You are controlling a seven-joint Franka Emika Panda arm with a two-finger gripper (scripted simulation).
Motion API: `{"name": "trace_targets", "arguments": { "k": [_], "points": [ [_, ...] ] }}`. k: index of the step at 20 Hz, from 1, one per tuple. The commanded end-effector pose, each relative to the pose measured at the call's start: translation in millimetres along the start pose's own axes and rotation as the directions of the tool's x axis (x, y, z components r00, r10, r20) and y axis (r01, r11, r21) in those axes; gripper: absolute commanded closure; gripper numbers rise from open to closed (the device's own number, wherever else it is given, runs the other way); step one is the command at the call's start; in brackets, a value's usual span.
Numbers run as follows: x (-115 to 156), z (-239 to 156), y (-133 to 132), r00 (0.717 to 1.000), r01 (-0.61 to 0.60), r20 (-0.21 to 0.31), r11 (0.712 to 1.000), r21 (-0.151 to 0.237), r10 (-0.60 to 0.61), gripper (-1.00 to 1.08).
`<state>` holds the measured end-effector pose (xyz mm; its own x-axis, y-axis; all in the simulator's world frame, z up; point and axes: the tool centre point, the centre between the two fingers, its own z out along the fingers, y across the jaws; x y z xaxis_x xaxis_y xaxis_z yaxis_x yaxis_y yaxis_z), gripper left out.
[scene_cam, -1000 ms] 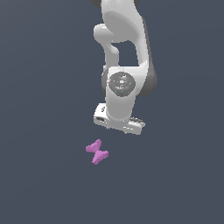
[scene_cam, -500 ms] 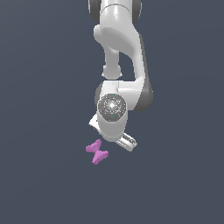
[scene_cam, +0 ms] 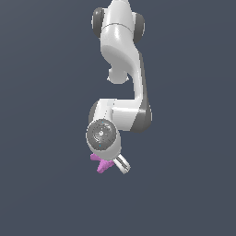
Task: Pick up the object and move it to a goal position.
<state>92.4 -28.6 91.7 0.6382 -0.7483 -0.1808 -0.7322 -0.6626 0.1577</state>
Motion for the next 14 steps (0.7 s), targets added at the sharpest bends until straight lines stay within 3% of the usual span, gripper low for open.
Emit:
{"name": "trace_targets", "arguments": {
  "k": [1, 7, 14],
  "points": [
    [9.8, 5.2, 1.9, 0.997, -0.071, 0.018, 0.997, -0.006, 0.071, -0.60],
    [32.0, 18.2, 9.4, 0.970, -0.235, 0.058, 0.972, -0.024, 0.236, -0.60],
    [54.9, 33.9, 22.8, 0.904, -0.413, 0.099, 0.909, -0.051, 0.416, -0.60]
  ]
}}
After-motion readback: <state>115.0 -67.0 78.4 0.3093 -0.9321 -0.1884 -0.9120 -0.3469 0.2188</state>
